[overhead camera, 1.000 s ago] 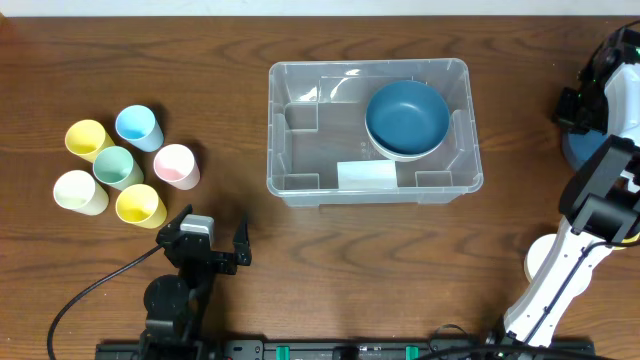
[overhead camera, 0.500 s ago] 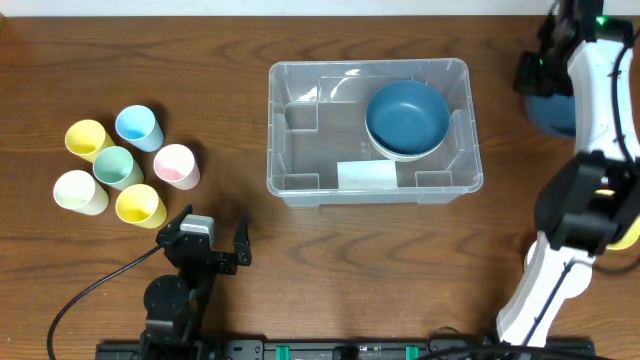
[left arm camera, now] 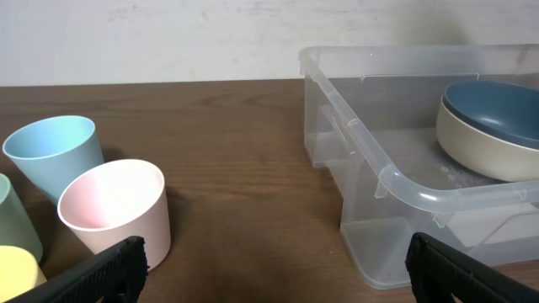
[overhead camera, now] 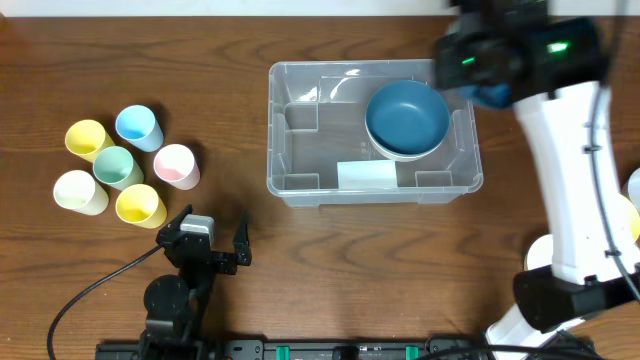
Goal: Pack container
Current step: 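Place the second teal bowl onto the stack in the bin, release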
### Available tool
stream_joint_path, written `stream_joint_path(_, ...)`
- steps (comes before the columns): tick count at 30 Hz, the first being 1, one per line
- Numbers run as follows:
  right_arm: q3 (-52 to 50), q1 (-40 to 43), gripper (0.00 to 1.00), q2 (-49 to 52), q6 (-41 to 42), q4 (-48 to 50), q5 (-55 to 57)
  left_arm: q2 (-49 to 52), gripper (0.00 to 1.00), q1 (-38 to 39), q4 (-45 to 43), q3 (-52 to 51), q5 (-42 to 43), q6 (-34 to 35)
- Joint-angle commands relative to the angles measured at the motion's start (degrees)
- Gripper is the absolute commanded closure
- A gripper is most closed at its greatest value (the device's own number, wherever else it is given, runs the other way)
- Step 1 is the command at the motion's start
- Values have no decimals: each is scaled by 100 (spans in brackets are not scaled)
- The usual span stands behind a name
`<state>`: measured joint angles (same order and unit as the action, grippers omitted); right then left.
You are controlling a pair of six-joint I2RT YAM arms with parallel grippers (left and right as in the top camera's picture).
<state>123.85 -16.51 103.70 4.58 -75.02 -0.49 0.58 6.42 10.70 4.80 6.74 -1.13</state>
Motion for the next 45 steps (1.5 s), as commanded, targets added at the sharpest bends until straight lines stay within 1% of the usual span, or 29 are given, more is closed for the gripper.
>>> stream_joint_path(1,-179,-590,99,225,11,-50,164,-35,2,-24,184,-94,76,-13)
stream_joint_path(4,-334,-946,98,402,168,-35,459,-35,2,-24,184,-94,76,-13)
stream_joint_path(8,-509,-1121,99,647,225,13,518,-35,2,-24,184,-94,76,-13)
stream_joint_path(22,-656,-1126,98,1628,201,426,509,-35,2,-24,184,-94,76,-13)
stream_joint_path(29,-656,-1123,98,2124,203,511,769,-35,2,-24,184,-94,76,-13)
stream_joint_path(30,-656,-1119,94,2170,203,520,780,-35,2,-24,184,-94,76,-13)
stream_joint_path(31,-656,-1115,78,2214,203,527,789,-35,2,-24,184,-94,76,-13)
stream_joint_path(32,-656,-1113,65,2245,203,533,811,-35,2,-24,184,-94,76,-13)
stream_joint_path(34,-656,-1115,47,2269,203,544,822,-35,2,-24,184,-94,76,-13)
stream_joint_path(35,-656,-1115,44,2269,203,553,820,-35,2,-24,184,-94,76,-13)
stream_joint_path(37,-649,-1115,43,2251,203,564,817,-35,2,-24,184,-94,76,-13)
stream_joint_path(41,-549,-1132,43,2133,201,387,691,-35,2,-24,184,-94,76,-13)
stream_joint_path(45,-490,-1154,44,1698,201,232,448,-35,2,-24,184,-94,76,-13)
